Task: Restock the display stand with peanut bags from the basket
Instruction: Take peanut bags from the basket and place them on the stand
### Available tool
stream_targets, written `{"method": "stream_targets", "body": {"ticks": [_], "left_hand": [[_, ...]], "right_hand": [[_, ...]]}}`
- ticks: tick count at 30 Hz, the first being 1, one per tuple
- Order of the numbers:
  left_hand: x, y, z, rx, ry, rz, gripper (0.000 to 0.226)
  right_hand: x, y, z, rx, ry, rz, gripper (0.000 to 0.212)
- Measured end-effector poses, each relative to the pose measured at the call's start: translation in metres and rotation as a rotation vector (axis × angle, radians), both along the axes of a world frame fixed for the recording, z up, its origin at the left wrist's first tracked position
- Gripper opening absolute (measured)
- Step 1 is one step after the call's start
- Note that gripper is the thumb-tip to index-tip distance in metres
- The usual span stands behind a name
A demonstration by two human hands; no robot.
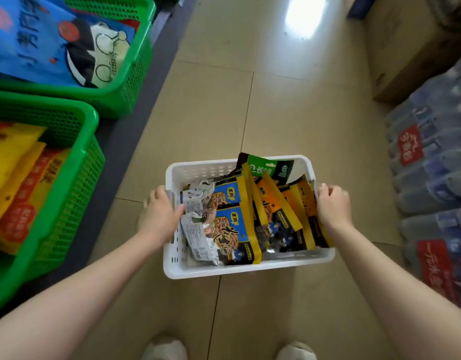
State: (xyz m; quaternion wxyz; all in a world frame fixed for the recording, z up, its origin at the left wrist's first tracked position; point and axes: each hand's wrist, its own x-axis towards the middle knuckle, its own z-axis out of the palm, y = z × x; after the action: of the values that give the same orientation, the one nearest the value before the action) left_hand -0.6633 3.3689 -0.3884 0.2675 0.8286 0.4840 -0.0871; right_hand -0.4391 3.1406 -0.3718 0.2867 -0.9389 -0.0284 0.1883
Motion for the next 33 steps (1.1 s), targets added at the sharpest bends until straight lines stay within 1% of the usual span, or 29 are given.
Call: {"method": "stream_targets", "body": {"ticks": [1,2,3,4,5,6,7,8,9,10,12,13,15,17,18,20,22,23,25,27,28,29,30,31,33], "left_hand": [[0.003,-0.004,0.008,0.153,-0.074,-0.121,0.051],[0.008,-0.007,0.013,0.250,-0.187,-0.268,0.051],[0.014,-0.011,0.018,0.274,-0.270,-0.416,0.049],[0.021,-0.013,0.017,0.229,-0.300,-0.541,0.047],[0.028,-0.017,0.015,0.150,-0.282,-0.631,0.048],[0.035,-0.022,0.011,0.058,-0.231,-0.688,0.052],[0.042,-0.029,0.008,-0.015,-0.183,-0.720,0.057],[0.047,-0.036,0.005,-0.044,-0.161,-0.734,0.061],[0.052,-0.042,0.002,-0.038,-0.154,-0.743,0.061],[0.053,-0.046,0.000,-0.011,-0.152,-0.763,0.057],[0.051,-0.048,-0.003,0.069,-0.135,-0.834,0.037],[0.047,-0.045,-0.002,0.091,-0.154,-0.849,0.030],[0.035,-0.032,0.000,0.100,-0.276,-0.784,0.023],[0.022,-0.016,0.005,0.113,-0.385,-0.622,0.019],[0.017,-0.009,0.009,0.122,-0.419,-0.524,0.018],[0.011,0.002,0.013,0.120,-0.454,-0.366,0.026],[0.012,0.007,0.015,0.097,-0.460,-0.314,0.039],[0.014,0.008,0.014,0.099,-0.460,-0.343,0.042],[0.021,0.008,0.010,0.111,-0.448,-0.427,0.045],[0.032,0.003,0.005,0.006,-0.449,-0.386,0.055],[0.039,-0.001,0.002,-0.090,-0.443,-0.328,0.060],[0.044,-0.004,-0.003,-0.189,-0.421,-0.276,0.061],[0.048,-0.007,-0.009,-0.263,-0.384,-0.257,0.059],[0.049,-0.009,-0.017,-0.303,-0.337,-0.268,0.053],[0.046,-0.012,-0.032,-0.321,-0.240,-0.325,0.036]], "right_hand": [[-0.007,0.000,0.012,-0.011,-0.193,0.089,0.040],[-0.016,0.000,0.020,0.031,-0.356,0.203,0.029],[-0.026,0.003,0.027,0.078,-0.407,0.324,0.022],[-0.037,0.007,0.030,0.088,-0.366,0.432,0.018],[-0.047,0.013,0.030,0.015,-0.265,0.528,0.017],[-0.054,0.016,0.022,-0.093,-0.174,0.610,0.018],[-0.060,0.018,0.016,-0.215,-0.125,0.659,0.020],[-0.063,0.019,0.010,-0.300,-0.100,0.677,0.022],[-0.066,0.020,0.005,-0.326,-0.077,0.669,0.024],[-0.069,0.021,0.002,-0.308,-0.049,0.640,0.026],[-0.075,0.024,-0.005,-0.247,0.004,0.592,0.031],[-0.079,0.027,-0.007,-0.227,0.001,0.587,0.032],[-0.085,0.035,-0.013,-0.184,-0.023,0.570,0.029],[-0.085,0.042,-0.016,-0.104,-0.023,0.496,0.019],[-0.083,0.045,-0.017,-0.058,-0.014,0.444,0.019],[-0.078,0.048,-0.014,0.045,-0.019,0.361,0.021],[-0.070,0.049,-0.006,0.177,-0.016,0.266,0.019],[-0.064,0.049,-0.002,0.254,-0.017,0.185,0.018],[-0.047,0.050,0.009,0.450,-0.032,-0.054,0.018],[-0.034,0.050,0.020,0.716,-0.017,-0.317,0.019],[-0.033,0.049,0.023,0.846,0.044,-0.398,0.018],[-0.034,0.048,0.024,0.936,0.134,-0.417,0.014],[-0.039,0.047,0.021,0.970,0.227,-0.376,0.008],[-0.048,0.045,0.016,0.936,0.310,-0.296,0.007],[-0.064,0.040,0.004,0.772,0.396,-0.128,0.009]]}}
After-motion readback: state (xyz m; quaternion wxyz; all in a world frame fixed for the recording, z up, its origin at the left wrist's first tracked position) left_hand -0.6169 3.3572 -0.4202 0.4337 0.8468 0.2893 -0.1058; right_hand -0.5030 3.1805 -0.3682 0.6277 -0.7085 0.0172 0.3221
